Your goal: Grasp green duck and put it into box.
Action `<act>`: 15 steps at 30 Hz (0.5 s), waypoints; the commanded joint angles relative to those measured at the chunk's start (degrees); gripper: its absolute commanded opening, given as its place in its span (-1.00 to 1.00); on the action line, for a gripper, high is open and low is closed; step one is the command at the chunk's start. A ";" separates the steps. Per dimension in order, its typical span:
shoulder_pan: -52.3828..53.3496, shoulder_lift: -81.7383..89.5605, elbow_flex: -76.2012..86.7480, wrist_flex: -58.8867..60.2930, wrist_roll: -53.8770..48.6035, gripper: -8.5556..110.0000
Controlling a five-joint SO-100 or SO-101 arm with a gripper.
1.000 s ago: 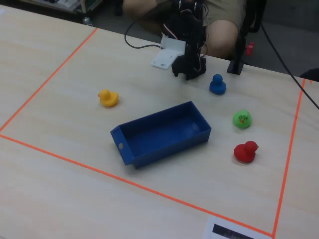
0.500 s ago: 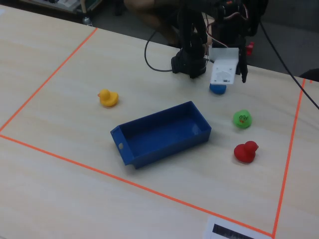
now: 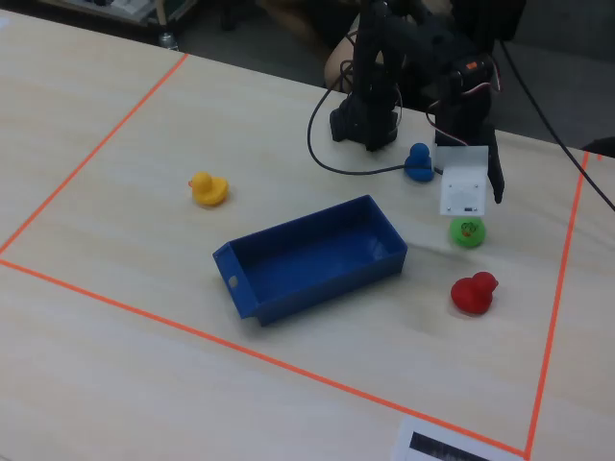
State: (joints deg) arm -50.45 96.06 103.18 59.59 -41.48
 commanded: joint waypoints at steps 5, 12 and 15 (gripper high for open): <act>0.00 -1.93 2.81 -6.42 -2.46 -0.44; 0.88 -3.96 5.01 -10.46 -2.64 -0.44; 1.93 -4.75 5.01 -11.43 -2.64 -0.44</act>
State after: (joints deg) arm -50.36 91.23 108.54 49.92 -43.77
